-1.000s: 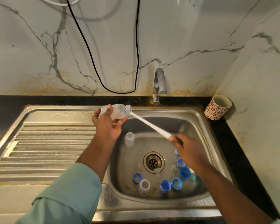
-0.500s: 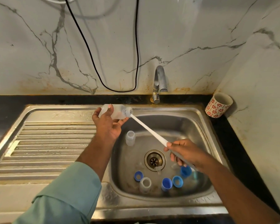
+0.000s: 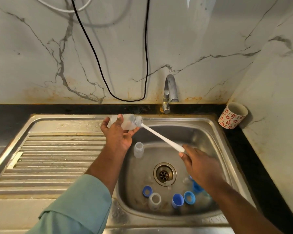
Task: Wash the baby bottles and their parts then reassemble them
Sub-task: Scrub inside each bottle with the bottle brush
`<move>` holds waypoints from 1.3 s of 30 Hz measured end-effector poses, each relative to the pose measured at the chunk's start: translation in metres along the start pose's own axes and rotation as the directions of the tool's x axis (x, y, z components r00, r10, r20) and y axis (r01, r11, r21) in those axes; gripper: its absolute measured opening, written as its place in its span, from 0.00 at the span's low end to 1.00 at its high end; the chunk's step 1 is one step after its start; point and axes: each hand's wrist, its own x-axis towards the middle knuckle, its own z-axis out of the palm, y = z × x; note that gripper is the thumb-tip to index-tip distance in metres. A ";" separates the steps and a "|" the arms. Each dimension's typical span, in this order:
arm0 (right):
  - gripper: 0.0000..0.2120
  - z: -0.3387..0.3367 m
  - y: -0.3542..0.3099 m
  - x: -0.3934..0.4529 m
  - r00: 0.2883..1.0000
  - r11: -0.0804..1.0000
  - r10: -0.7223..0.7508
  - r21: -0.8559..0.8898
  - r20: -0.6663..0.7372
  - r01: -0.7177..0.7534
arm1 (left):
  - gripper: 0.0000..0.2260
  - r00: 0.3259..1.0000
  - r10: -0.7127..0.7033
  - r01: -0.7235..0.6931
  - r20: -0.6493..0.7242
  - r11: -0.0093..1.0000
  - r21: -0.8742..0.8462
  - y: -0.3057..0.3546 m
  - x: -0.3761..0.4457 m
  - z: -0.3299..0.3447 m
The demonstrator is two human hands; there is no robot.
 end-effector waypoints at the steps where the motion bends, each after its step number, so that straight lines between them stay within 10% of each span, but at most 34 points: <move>1: 0.15 -0.003 -0.001 0.000 0.993 0.977 0.047 0.200 0.112 -0.069 | 0.25 1.000 0.005 -0.005 0.005 1.000 0.008 0.001 0.001 0.000; 4: 0.15 -0.013 -0.005 0.001 0.880 0.706 0.000 0.623 0.474 -0.336 | 0.25 1.000 0.020 -0.021 0.012 0.999 0.034 0.004 0.003 -0.002; 7: 0.16 -0.004 0.002 0.003 0.996 0.989 0.014 0.147 0.087 -0.026 | 0.24 1.000 0.015 -0.015 0.007 1.000 0.005 0.005 0.002 0.000; 9: 0.17 0.000 -0.004 0.002 0.999 0.989 0.042 0.144 -0.004 -0.041 | 0.23 1.000 0.012 -0.013 -0.002 1.000 -0.020 0.004 0.001 0.002; 13: 0.23 -0.007 -0.010 0.001 0.795 0.479 -0.005 0.699 0.606 -0.530 | 0.25 0.999 0.035 -0.035 -0.007 0.999 0.025 0.006 0.001 0.002; 16: 0.21 -0.005 0.000 0.003 0.983 0.942 0.093 0.306 0.156 -0.138 | 0.26 0.999 0.034 -0.034 -0.009 0.999 0.021 0.008 0.000 0.006; 18: 0.19 -0.006 0.002 0.005 0.992 0.988 -0.031 -0.154 -0.125 0.012 | 0.26 1.000 0.025 -0.025 -0.018 1.000 0.005 0.006 0.001 0.010; 21: 0.16 -0.006 0.000 0.007 0.990 0.942 0.064 0.321 0.123 -0.101 | 0.26 1.000 0.029 -0.029 0.010 1.000 0.003 0.006 0.002 0.012; 23: 0.15 -0.013 -0.004 0.008 0.868 0.597 0.023 0.690 0.495 -0.410 | 0.26 0.999 0.036 -0.037 0.039 0.999 0.004 0.008 0.005 0.009; 25: 0.12 -0.010 -0.001 0.007 0.934 0.732 -0.011 0.639 0.357 -0.235 | 0.26 0.998 0.032 -0.031 0.053 0.999 -0.015 0.010 0.005 0.007; 28: 0.11 -0.002 0.002 0.008 0.984 0.990 -0.089 0.098 -0.154 0.105 | 0.26 0.999 0.019 -0.017 0.040 0.999 -0.045 0.012 0.005 0.009; 30: 0.14 -0.006 -0.006 0.011 1.000 0.915 0.018 0.403 -0.012 -0.012 | 0.26 0.998 0.027 -0.025 0.048 0.999 -0.037 0.014 0.004 0.010; 33: 0.20 -0.021 -0.012 0.012 0.847 0.483 -0.022 0.747 0.532 -0.457 | 0.26 0.996 0.035 -0.035 0.078 0.999 -0.002 0.019 0.008 0.006; 36: 0.23 -0.021 -0.006 0.013 0.987 0.954 -0.035 0.299 0.155 -0.013 | 0.26 0.996 0.024 -0.025 0.083 1.000 0.011 0.021 0.009 0.004; 37: 0.23 -0.023 -0.004 0.015 0.992 0.994 -0.106 -0.023 0.062 0.107 | 0.26 0.997 0.019 -0.020 0.075 1.000 0.012 0.020 0.009 0.003; 39: 0.21 -0.020 -0.002 0.018 0.994 0.983 -0.112 -0.142 0.016 0.113 | 0.26 0.997 0.013 -0.014 0.073 1.000 0.002 0.019 0.008 0.004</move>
